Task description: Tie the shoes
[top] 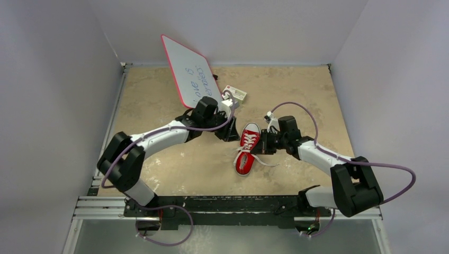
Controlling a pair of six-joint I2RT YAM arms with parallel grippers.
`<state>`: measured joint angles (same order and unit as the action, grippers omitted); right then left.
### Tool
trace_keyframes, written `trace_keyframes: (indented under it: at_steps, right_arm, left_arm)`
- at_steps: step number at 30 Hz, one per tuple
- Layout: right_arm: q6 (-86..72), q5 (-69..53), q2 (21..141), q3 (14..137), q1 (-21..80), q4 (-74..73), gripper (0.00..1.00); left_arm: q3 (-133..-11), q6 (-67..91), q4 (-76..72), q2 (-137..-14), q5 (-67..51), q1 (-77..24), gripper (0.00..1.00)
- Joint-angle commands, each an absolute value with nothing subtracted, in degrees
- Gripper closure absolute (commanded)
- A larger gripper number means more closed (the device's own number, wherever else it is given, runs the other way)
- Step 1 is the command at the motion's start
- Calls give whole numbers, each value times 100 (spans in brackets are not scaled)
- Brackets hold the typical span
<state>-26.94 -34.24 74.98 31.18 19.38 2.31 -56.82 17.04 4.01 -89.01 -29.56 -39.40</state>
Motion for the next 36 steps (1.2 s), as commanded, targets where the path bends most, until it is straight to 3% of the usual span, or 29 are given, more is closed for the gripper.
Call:
trace_keyframes:
  at_steps: [1,7,15,24,29,36]
  right_arm:
    - [-2598,-3541,7330,3149,1934,196,100]
    - [-2662,-3577,7408,3155,1939,305,100]
    - [-2750,-3582,7351,3099,1942,390,100]
    - [-2813,-3476,7356,3133,1942,358,100]
    - [-2986,-3405,7316,3140,1942,343,100]
    - [-3241,-3295,7384,3168,1938,424,100]
  left_arm:
    - [-6193,1811,-99,-9699,-3254,-3981,65]
    - [-6386,1947,-457,-10287,-3379,-4219,67]
    - [-6541,1874,-448,-10653,-3374,-4276,79]
    - [-6595,1717,-375,-10718,-3266,-4345,77]
    - [-6706,1449,-23,-10565,-3186,-4362,97]
    - [-6724,1429,-10,-10441,-3441,-4366,100]
